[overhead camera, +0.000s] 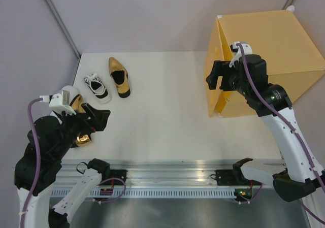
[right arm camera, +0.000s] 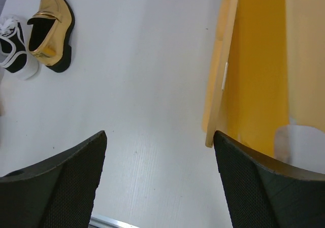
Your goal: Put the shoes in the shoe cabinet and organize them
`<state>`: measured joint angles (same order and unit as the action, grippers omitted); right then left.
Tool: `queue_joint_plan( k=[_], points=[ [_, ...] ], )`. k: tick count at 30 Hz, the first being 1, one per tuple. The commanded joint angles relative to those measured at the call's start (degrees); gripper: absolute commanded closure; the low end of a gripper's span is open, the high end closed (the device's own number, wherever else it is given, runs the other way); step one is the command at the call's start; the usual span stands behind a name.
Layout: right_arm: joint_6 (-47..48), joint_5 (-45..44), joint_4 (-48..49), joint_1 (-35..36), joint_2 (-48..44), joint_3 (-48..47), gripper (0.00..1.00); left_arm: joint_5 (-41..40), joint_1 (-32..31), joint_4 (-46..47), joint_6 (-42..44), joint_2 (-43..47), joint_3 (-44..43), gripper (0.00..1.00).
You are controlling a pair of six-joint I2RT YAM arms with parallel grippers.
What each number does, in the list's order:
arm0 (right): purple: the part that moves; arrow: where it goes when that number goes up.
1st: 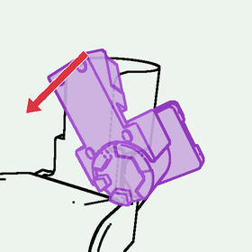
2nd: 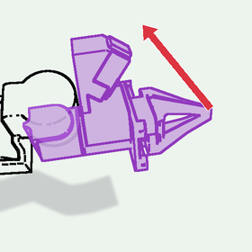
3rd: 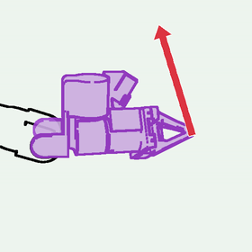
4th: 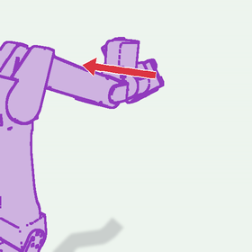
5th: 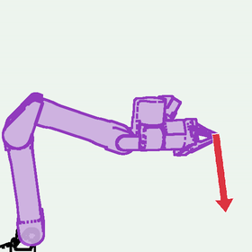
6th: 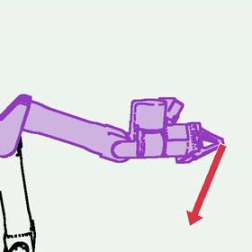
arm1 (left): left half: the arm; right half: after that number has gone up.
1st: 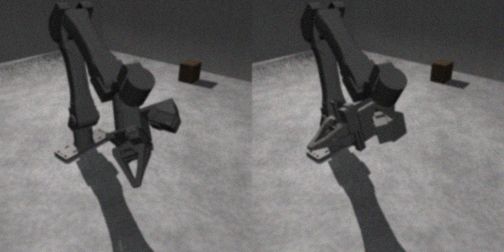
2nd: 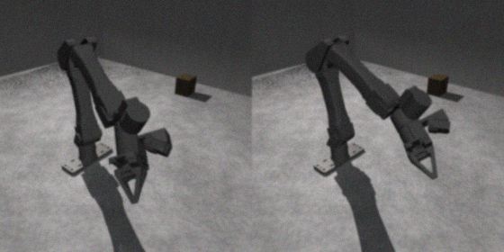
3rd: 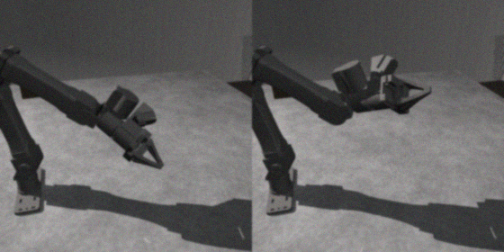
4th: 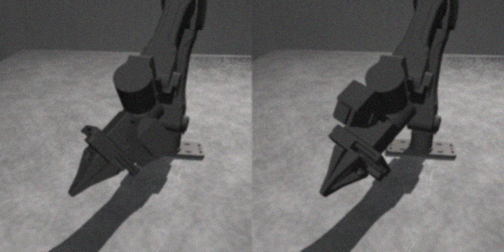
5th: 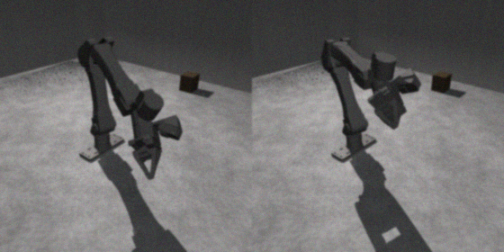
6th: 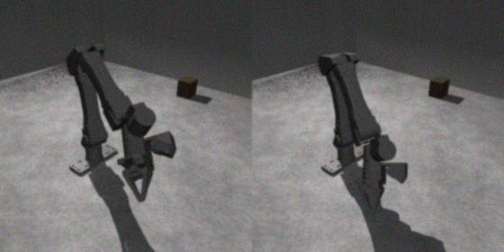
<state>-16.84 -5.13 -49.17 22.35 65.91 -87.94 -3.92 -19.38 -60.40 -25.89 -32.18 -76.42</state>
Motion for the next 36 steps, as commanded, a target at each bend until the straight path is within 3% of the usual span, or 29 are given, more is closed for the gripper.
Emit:
queue_joint_plan(
  k=[1, 7, 11, 15, 23, 29, 32, 36],
  points=[
    [-2.2, 3.0, 4.0, 3.7, 1.8, 0.1, 0.11, 0.1, -0.1, 0.1, -0.7, -0.1, 0.5, 0.0],
    [-4.0, 0.9, 11.7, 13.3, 7.4, -2.2, 0.11, -0.3, -0.2, 0.1, 0.0, -0.1, 0.4, 0.0],
    [-1.9, -3.0, 15.6, 20.3, 16.1, -6.9, 0.09, 0.1, -0.2, 0.0, 0.5, 0.0, 0.3, 0.0],
    [-0.6, -6.6, 19.1, 22.3, 27.0, -15.0, 0.07, -0.4, -0.2, 0.1, 1.2, 0.2, 0.3, 0.0],
    [7.6, -15.5, 27.0, 22.4, 40.4, -28.0, 0.02, -1.5, -0.1, 0.1, 2.2, 0.8, 0.7, 0.0],
    [9.7, -9.8, 21.6, 22.0, 48.6, -43.8, 0.02, -1.3, -0.2, 0.0, 2.2, 1.7, 0.9, 0.0],
    [8.6, -11.0, 24.1, 22.0, 44.1, -39.3, 0.04, -1.4, -0.2, 0.0, 2.2, 1.8, 1.5, 0.0],
    [8.6, -16.2, 28.9, 21.7, 38.4, -25.3, 0.11, -2.2, -0.2, 0.3, 2.2, 0.9, 2.3, 0.0]
  ],
)
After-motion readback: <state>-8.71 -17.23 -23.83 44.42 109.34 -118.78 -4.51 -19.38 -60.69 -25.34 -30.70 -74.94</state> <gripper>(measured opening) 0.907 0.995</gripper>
